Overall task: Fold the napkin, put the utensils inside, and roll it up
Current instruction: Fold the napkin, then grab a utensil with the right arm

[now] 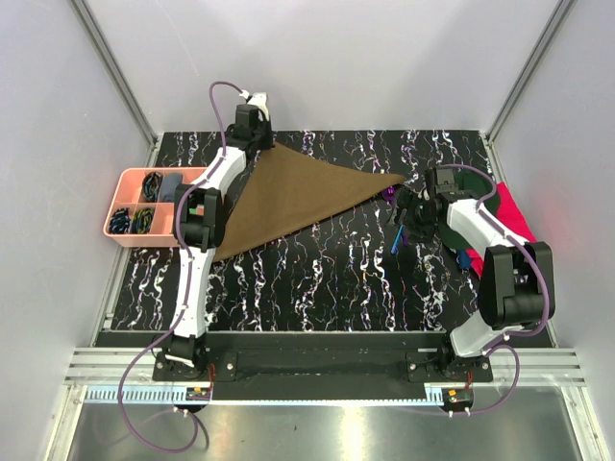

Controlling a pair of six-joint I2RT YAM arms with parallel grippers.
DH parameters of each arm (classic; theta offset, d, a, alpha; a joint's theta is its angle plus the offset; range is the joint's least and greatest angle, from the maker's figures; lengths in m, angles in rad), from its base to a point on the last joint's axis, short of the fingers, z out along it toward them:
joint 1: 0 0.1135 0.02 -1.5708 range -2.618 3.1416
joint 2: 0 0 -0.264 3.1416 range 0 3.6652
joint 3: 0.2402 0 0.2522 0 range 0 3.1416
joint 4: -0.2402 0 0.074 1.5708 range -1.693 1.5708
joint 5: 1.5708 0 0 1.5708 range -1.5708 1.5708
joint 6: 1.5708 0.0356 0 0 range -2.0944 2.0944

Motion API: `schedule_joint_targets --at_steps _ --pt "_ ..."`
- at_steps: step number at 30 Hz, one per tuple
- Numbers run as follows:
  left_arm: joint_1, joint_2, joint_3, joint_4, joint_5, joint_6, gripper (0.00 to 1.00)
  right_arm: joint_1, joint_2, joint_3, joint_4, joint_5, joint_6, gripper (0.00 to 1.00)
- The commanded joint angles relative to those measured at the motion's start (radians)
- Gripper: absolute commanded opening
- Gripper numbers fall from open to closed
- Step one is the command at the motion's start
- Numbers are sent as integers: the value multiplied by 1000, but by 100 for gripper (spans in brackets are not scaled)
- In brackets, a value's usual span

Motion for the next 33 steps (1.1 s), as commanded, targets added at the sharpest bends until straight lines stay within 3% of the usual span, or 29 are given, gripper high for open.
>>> schedule_joint_targets --at_steps 1,4,8,14,22,29,33 --pt "11 17 51 57 39 -6 48 -4 9 43 30 -27 -12 82" --pt "11 3 29 77 62 -12 75 -4 15 45 31 -31 -13 82" --pt "7 -63 -79 133 71 -24 90 -5 -4 47 31 -33 -8 82" --pt "-25 -235 -213 160 99 -13 93 -5 -56 66 19 1 5 82" --pt "-91 -641 -504 128 -14 -13 98 -4 11 195 -76 166 -42 79" --pt "-90 -975 -682 -83 -203 -87 99 -4 122 316 -93 198 -38 73" --pt "-90 -1112 -758 -243 -216 -82 99 -4 209 385 -125 248 -45 71"
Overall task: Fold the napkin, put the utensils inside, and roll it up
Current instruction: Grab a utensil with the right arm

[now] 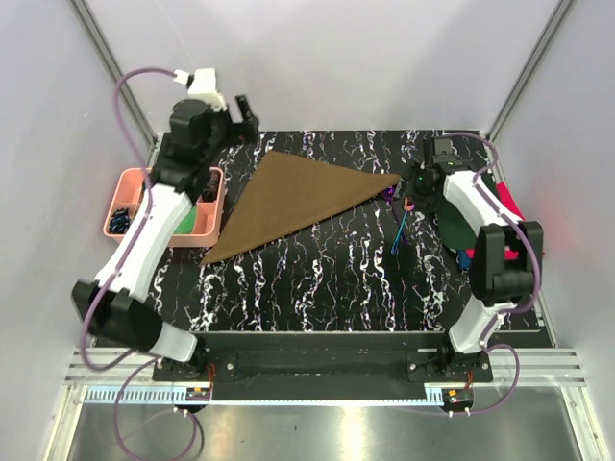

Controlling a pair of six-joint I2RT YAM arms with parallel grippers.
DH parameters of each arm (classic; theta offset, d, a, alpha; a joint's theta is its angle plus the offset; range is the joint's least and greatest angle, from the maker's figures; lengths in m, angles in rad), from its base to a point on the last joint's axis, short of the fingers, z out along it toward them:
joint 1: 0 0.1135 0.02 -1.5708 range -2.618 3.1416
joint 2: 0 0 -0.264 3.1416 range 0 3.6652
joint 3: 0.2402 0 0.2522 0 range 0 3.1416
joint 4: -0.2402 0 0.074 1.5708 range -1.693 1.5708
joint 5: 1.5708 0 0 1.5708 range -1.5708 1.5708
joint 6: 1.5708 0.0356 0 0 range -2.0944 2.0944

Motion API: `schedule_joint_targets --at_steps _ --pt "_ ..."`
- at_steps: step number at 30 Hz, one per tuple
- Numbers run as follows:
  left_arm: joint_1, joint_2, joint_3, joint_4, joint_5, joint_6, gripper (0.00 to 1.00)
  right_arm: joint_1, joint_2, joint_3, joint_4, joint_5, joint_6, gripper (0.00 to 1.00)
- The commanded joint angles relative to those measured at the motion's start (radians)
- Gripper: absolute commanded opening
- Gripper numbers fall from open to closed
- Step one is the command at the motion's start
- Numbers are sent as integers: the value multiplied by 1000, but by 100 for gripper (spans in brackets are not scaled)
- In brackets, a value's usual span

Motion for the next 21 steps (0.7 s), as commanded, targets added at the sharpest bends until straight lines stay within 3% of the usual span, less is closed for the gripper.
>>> schedule_joint_targets --at_steps 1,5,10,21 --pt "2 -101 -114 -221 -88 10 99 -4 102 95 -49 81 -25 70" --pt "4 -243 -254 -285 -121 73 99 -4 158 146 -95 182 -25 66" --pt "7 -328 -430 -287 -189 104 99 -4 216 166 -109 203 -8 63" --pt "5 -360 -483 -291 -110 90 99 -4 348 224 -128 240 32 57"
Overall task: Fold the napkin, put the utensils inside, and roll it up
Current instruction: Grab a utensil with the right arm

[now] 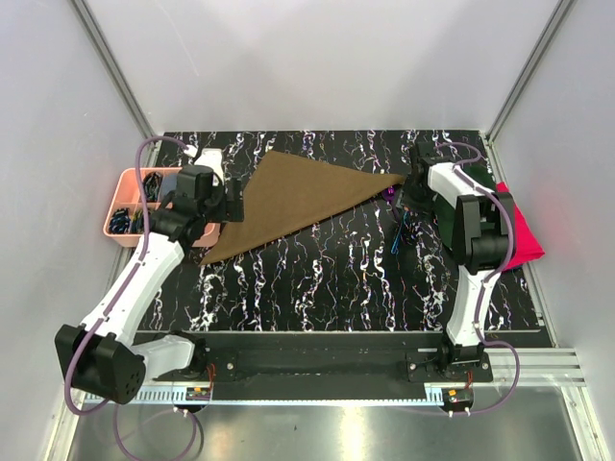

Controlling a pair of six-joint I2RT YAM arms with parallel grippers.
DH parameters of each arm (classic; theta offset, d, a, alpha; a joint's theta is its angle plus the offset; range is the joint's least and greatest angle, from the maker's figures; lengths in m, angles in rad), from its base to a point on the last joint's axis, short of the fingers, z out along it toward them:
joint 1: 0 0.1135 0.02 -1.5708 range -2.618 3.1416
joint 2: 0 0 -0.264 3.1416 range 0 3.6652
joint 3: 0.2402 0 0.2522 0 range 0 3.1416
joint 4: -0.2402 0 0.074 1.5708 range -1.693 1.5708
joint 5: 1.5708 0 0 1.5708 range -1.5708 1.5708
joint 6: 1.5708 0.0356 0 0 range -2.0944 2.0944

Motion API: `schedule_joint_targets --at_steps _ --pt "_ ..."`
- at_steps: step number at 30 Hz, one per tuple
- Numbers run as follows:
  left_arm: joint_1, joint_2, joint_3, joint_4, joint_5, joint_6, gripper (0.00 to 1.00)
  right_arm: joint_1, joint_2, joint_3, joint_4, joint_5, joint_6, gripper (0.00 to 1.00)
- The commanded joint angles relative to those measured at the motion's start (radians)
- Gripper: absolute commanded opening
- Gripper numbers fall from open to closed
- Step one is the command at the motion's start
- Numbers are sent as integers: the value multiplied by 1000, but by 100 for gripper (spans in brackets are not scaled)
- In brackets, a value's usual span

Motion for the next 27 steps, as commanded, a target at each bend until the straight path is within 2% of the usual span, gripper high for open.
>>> schedule_joint_targets --at_steps 1,5,12,13,15,18,19,20,27 --pt "1 -50 -9 36 15 9 99 -4 39 54 -21 59 26 56" --pt "1 -59 -8 36 13 7 99 -4 60 61 -26 64 30 56" --pt "-1 -65 -9 34 16 4 99 -5 77 31 -29 67 36 39" --pt "-1 -67 -9 34 15 4 99 -4 77 20 -27 76 35 30" --pt "1 -73 -11 34 12 4 99 -5 79 9 -27 81 30 24" --pt "-1 -75 -11 36 13 4 99 -4 82 2 -29 89 24 11" --pt "-1 -76 -11 36 15 1 99 -4 85 1 -27 89 26 2" --pt "1 -75 -11 34 16 3 99 -4 84 1 -29 87 23 0" --pt "1 -79 -11 34 18 -2 99 -4 2 -6 -29 26 13 0"
